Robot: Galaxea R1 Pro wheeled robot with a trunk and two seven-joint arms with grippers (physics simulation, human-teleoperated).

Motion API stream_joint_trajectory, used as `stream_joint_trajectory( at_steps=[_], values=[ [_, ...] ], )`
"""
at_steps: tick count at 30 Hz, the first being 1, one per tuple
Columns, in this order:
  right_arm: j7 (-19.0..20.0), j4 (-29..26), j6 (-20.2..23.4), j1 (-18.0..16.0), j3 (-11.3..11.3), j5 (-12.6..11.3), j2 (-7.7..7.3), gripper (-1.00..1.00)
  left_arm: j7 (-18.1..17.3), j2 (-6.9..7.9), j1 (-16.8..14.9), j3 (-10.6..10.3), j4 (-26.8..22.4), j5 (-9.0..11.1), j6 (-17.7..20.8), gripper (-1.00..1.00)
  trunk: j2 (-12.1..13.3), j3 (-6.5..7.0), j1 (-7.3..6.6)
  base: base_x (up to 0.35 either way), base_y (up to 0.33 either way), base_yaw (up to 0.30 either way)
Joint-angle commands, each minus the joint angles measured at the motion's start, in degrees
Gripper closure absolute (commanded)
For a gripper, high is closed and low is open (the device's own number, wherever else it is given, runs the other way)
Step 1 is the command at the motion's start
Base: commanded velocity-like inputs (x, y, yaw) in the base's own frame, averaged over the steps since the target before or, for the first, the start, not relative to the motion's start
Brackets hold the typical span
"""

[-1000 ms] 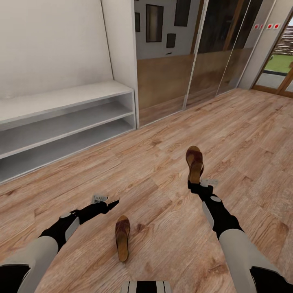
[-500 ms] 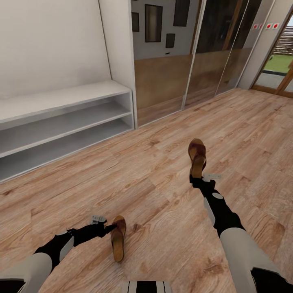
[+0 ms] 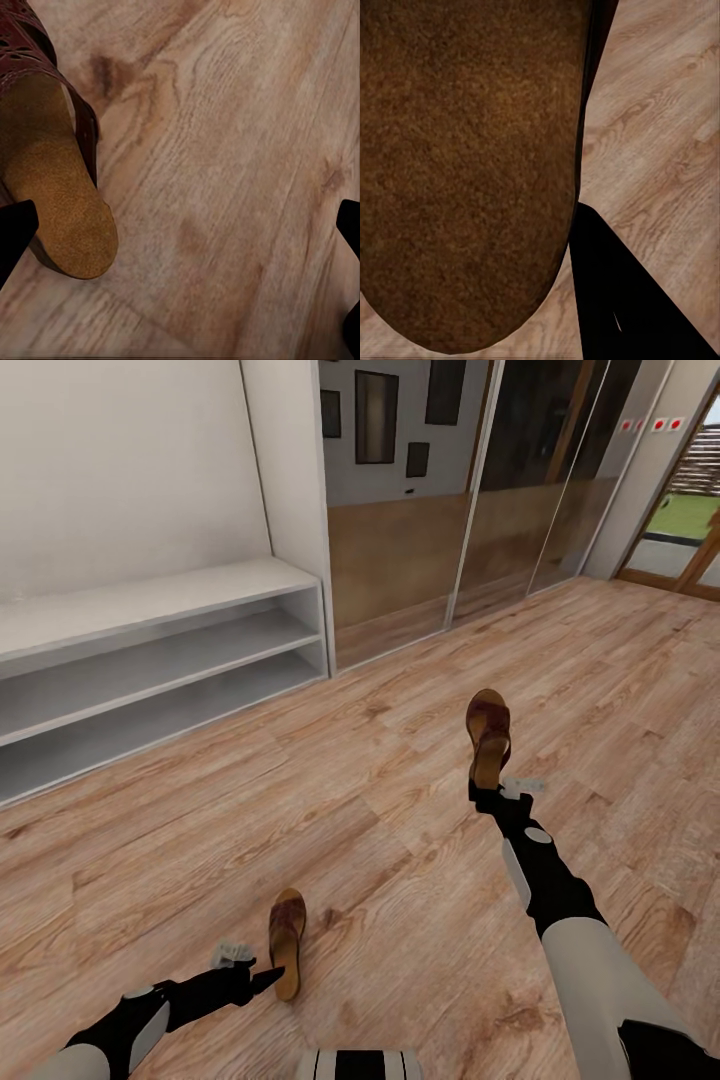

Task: Pick up the two gym shoes and the two sandals from the corridor floor and place them onto the hallstand (shoe rack) in the corridor, making sure they are on the rack and not on the floor. Arrange them so the two gym shoes are next to each other and the two sandals are next to each other.

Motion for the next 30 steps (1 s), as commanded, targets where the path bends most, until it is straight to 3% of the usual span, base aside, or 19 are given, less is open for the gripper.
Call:
stream_joint_trajectory(
  at_steps=[1,30],
  values=[
    [-0.1,0.0,0.2,0.0,-0.1,0.3,0.02,1.0,-0.1,0.03,0.0,-0.3,0.0,0.3,-0.2,-1.0,0.0,-0.04,-0.02,-0.034,0.0,0.0],
    [-0.1,-0.2,1.0,0.0,-0.1,0.3,0.02,1.0,0.1,0.03,0.0,-0.3,0.1,0.4,-0.2,-1.0,0.0,-0.04,-0.02,-0.002,0.0,0.007]
  ],
)
